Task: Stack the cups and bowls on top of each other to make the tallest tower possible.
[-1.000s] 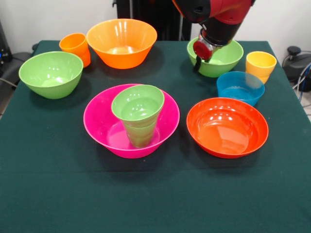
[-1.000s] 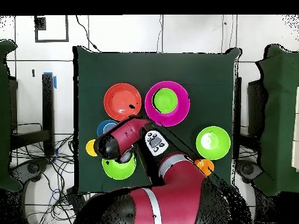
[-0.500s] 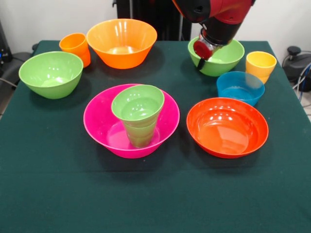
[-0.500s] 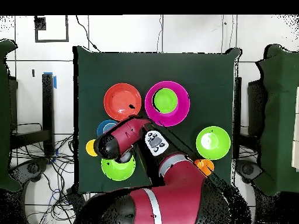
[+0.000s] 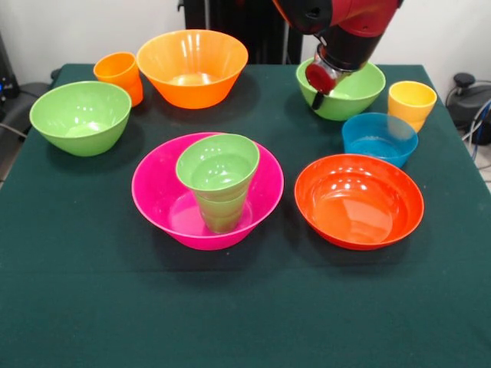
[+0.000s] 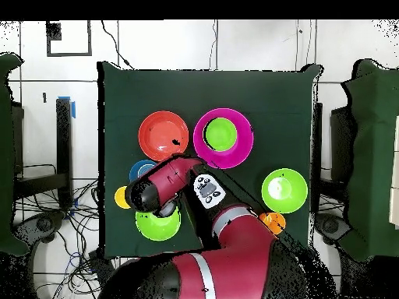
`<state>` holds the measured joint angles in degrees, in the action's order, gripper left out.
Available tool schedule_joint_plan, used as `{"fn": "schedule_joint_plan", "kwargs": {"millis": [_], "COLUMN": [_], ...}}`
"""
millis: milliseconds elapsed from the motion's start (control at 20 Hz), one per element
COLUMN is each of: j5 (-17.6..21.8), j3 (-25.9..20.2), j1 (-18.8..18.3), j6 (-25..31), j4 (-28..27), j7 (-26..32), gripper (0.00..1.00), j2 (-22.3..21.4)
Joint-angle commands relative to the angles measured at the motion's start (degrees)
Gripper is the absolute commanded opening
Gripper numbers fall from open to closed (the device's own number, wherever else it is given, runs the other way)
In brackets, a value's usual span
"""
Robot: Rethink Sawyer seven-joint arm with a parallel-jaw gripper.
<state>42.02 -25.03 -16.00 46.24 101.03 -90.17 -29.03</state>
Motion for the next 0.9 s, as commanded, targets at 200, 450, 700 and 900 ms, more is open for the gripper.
{"fn": "schedule_joint_plan", "kwargs": {"millis": [200, 450, 700, 900], "j5": [-1.0, -1.79, -1.58, -2.44], "j3": [-1.9, -2.52, -2.87, -2.89], "j1": [-2.07, -2.79, -3.34, -3.57], "j6": [5.95, 7.44, 8.3, 11.2], "j4": [-0.9, -0.5, -0.81, -0.57], "j7": [8.27, 8.65, 9.46, 9.88], "gripper": [0.0, 0.0, 0.0, 0.0], "j2": [-5.23, -7.31, -7.18, -7.73]}}
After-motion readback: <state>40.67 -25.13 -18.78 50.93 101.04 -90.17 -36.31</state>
